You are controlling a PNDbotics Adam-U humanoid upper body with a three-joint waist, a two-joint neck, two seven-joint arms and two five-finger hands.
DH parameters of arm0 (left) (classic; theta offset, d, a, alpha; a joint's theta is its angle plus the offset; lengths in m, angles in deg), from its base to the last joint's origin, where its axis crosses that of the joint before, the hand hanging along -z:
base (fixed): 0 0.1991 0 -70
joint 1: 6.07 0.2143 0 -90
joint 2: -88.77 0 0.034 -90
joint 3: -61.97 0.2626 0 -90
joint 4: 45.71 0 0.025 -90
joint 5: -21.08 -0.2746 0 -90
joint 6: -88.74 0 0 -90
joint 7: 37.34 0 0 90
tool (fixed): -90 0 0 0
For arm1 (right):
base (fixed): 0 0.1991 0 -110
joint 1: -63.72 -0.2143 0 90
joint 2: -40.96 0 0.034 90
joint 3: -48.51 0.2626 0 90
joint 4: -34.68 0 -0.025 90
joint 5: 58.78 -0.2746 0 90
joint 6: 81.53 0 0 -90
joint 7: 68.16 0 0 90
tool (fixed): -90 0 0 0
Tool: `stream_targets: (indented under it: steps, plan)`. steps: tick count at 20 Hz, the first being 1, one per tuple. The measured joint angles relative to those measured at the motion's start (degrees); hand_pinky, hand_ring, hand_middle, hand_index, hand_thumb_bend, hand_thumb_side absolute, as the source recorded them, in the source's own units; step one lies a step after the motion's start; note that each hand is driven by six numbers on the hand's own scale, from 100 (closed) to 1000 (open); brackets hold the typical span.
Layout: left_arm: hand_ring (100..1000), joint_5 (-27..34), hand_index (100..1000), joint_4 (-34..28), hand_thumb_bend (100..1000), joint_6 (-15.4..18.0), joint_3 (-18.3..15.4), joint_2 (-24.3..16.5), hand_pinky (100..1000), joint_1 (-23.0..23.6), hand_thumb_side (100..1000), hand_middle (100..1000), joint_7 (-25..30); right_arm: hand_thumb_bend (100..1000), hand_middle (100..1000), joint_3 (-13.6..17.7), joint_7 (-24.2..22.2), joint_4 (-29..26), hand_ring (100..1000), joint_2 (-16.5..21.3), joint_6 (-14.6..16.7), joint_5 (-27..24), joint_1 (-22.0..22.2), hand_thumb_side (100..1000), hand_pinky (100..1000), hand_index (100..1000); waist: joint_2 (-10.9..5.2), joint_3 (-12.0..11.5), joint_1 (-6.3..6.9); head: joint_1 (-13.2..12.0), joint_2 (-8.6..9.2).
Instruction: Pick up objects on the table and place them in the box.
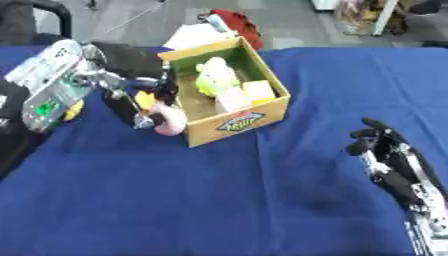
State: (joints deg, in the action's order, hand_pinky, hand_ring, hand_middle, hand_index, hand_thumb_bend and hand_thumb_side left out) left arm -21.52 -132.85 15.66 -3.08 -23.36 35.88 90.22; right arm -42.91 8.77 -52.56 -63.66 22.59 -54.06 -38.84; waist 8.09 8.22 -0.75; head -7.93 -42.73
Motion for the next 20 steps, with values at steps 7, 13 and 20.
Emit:
stream_targets:
  steps: [7, 13, 20]
  plan:
    - [496, -14.1, 646, 18.5, 258, -0.5, -3.2, 13.4, 627, -6.6, 209, 479, -7.1, 100, 672, -0.1, -0.2, 0.1, 626, -0.1, 0.1, 0.0, 0.0, 380, 652, 900, 0.06, 1.4, 0.00, -0.5, 0.01]
    - [672, -26.3, 816, 30.0, 350, -1.7, -7.2, 21.1, 742, -8.0, 224, 682, -16.8, 100, 672, -0.4, -0.4, 0.3, 626, -0.5, 0.1, 0.0, 0.0, 379, 652, 900, 0.06, 2.3, -0.02, -1.5, 0.01]
    - [745, -26.4, 893, 28.5, 424, 0.8, -7.9, 17.4, 801, -7.7, 234, 775, -15.1, 100, 672, -0.3, -0.3, 0.3, 626, -0.6, 0.1, 0.0, 0.0, 382, 652, 900, 0.06, 1.1, 0.00, -1.5, 0.01]
